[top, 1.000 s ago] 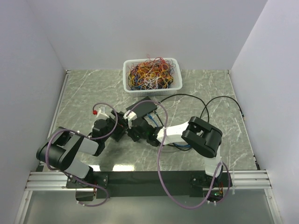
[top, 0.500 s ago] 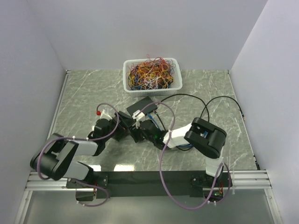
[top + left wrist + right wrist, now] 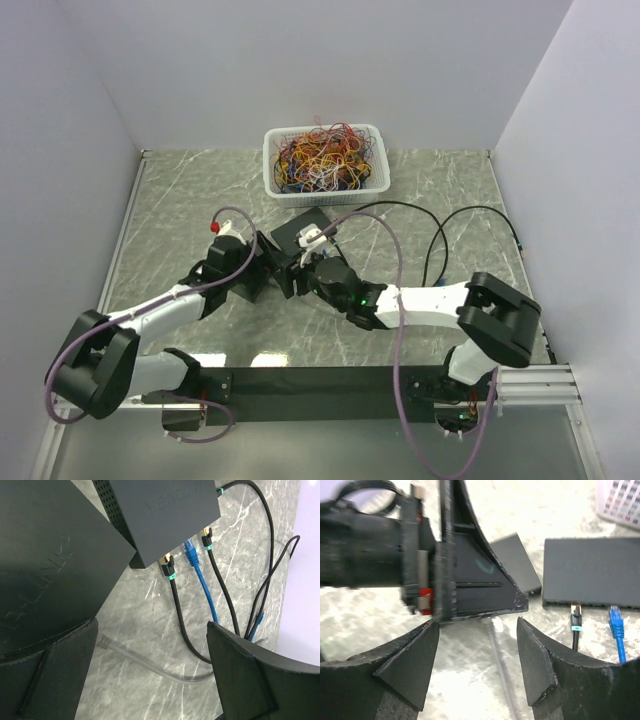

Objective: Insert the plug into the switch port

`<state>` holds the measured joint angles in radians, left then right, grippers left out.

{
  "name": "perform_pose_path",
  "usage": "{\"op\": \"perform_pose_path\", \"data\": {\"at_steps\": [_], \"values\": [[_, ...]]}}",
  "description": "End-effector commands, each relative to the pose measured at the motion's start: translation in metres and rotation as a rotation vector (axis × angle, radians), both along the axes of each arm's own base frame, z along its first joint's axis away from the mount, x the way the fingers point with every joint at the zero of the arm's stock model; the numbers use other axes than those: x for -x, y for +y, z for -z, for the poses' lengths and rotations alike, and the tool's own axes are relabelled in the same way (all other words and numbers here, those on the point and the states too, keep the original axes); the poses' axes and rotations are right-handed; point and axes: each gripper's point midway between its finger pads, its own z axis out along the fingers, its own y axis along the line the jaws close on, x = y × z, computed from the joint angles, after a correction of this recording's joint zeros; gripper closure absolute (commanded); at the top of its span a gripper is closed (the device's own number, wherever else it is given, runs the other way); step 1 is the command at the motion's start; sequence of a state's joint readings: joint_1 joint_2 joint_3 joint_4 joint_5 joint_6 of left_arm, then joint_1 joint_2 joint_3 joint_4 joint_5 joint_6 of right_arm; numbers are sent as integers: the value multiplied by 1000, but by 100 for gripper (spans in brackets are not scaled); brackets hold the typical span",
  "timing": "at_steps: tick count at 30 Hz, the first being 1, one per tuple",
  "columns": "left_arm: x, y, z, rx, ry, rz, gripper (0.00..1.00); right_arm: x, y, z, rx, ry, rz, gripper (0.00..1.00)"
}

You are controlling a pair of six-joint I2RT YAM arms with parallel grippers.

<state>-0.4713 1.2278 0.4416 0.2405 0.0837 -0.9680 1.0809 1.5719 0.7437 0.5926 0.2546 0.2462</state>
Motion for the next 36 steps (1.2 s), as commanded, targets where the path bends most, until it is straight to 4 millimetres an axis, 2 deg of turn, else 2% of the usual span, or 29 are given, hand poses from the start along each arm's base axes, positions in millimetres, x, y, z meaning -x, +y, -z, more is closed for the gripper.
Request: {"op": "perform_pose_path", "data": {"at_steps": [1, 8, 9, 16, 21, 23, 24, 26, 27, 31, 32, 33, 34, 35, 36], "values": [[2, 11, -11, -101, -17, 1, 4, 3, -1, -54, -156, -51, 39, 30], [-3, 21, -52, -92, -110, -46, 3, 21, -22, -68, -166, -40, 72, 30], [3, 25, -47, -112, -86, -49, 3, 23, -28, -72, -164, -38, 82, 30], [16, 49, -61, -147, -129, -118, 2, 37, -61, -98, -196, -29, 123, 30], [23, 72, -76, -199, -170, -188, 2, 48, -102, -94, -148, -2, 193, 29], [28, 82, -82, -216, -188, -217, 2, 46, -119, -96, -129, 16, 257, 29], [30, 86, -83, -225, -193, -229, 1, 48, -131, -88, -78, 35, 279, 29], [34, 98, -87, -241, -201, -278, 1, 49, -143, -89, -65, 58, 316, 29], [35, 101, -88, -236, -206, -293, 1, 53, -153, -82, -26, 77, 326, 29], [41, 98, -102, -178, -229, -286, 1, 64, -176, -73, -3, 157, 373, 29], [42, 98, -105, -179, -232, -285, 1, 66, -181, -76, -4, 167, 383, 29], [44, 100, -110, -187, -227, -285, 1, 71, -192, -71, 25, 194, 400, 29], [45, 101, -113, -185, -225, -288, 1, 73, -196, -72, 30, 201, 406, 29], [46, 100, -116, -185, -225, -281, 1, 75, -201, -82, 17, 202, 407, 29], [46, 98, -127, -176, -238, -273, 1, 79, -211, -80, 55, 211, 415, 29]]}}
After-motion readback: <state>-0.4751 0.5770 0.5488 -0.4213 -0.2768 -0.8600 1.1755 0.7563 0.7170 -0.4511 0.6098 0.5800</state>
